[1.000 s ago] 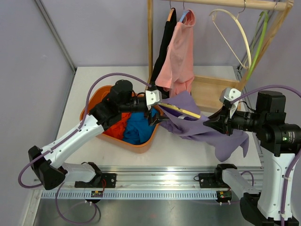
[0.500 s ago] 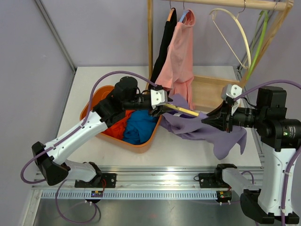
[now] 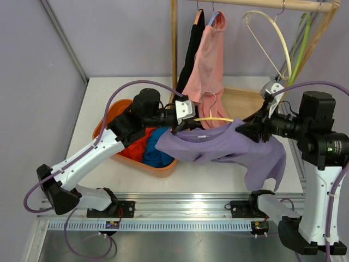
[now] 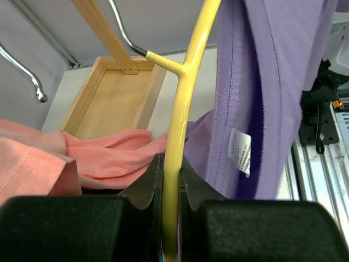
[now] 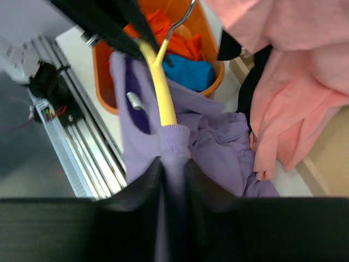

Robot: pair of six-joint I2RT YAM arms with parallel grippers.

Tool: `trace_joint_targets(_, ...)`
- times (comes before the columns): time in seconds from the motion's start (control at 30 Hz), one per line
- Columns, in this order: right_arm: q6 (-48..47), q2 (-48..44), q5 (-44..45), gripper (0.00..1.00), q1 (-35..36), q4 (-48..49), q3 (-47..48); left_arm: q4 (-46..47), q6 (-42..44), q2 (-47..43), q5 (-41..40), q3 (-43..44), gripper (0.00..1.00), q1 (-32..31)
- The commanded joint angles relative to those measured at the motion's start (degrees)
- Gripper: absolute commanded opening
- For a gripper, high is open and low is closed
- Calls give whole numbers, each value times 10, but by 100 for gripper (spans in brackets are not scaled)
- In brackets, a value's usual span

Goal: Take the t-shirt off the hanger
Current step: Remove the tshirt from the hanger

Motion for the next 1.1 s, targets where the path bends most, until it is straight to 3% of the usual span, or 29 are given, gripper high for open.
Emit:
trace_joint_targets(0.0, 111, 18, 94, 46, 4, 98, 39, 31, -113, 7, -88, 69, 0, 0)
trace_joint_targets(0.03, 122, 25, 111, 67, 4, 99, 64, 18, -150, 25, -129, 84, 0, 0)
trace_joint_targets(0.07, 128, 36, 146, 76, 4, 102, 75, 0, -166, 33, -151, 102, 0, 0)
trace_joint_targets(0.23, 130, 44, 193, 86, 4, 134, 115, -78, -223, 71, -212, 162, 0, 0)
trace_joint_targets(0.5, 189, 79, 171, 80, 4, 101, 134, -127, -280, 103, -311, 234, 0, -38)
trace_joint_targets(0.63, 235, 106, 228, 74, 4, 89, 111, -149, -290, 127, -378, 281, 0, -71)
trace_joint_targets(0.8, 250, 130, 328, 76, 15, 102, 99, -170, -303, 150, -414, 321, 0, -107)
trace_joint_targets(0.93, 241, 138, 404, 75, 73, 133, 88, -173, -315, 158, -439, 328, 0, -124)
trace_joint_targets(1.07, 240, 153, 422, 64, 90, 129, 86, -177, -319, 162, -453, 339, 0, -133)
